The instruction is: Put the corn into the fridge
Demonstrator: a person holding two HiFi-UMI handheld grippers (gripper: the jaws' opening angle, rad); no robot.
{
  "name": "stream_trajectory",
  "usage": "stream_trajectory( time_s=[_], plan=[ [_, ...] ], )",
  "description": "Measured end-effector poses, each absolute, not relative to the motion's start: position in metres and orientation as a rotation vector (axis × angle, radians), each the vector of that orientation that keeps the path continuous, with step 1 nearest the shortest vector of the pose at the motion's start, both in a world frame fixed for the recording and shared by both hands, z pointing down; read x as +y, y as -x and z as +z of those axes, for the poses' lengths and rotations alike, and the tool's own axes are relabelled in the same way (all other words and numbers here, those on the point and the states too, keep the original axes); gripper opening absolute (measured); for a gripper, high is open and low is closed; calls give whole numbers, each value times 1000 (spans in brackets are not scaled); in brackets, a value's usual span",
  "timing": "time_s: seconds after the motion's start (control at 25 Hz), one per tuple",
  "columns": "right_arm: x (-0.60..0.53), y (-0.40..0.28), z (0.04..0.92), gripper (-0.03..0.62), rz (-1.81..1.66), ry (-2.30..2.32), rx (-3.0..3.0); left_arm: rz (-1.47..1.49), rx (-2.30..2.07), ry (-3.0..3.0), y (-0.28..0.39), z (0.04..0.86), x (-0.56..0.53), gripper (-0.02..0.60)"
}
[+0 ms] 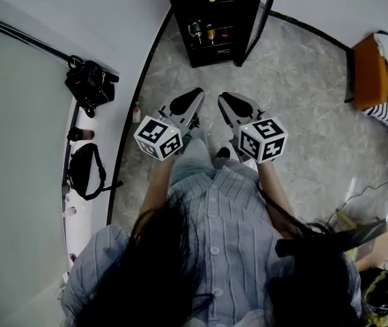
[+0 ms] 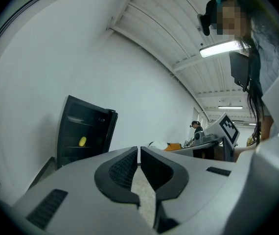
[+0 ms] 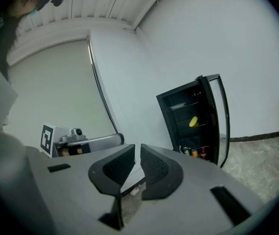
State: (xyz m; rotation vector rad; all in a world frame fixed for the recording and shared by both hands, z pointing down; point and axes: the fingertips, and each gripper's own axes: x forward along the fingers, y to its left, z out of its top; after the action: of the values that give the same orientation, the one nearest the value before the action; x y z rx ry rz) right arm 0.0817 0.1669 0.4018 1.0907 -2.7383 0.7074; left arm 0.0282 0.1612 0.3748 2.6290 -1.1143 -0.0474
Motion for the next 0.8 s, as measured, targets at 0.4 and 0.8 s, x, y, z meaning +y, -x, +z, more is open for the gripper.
stream_trajectory(
  time_s=[0.4,0.8],
  plan=[
    [173,-78,404,48,698,-1085,-2740,-40,-1118,-2643,-27,375,171,8],
    [176,-82,411,48,716,-1082,-2718,-37,-1121,-2633,-29,379,175,9]
  ],
)
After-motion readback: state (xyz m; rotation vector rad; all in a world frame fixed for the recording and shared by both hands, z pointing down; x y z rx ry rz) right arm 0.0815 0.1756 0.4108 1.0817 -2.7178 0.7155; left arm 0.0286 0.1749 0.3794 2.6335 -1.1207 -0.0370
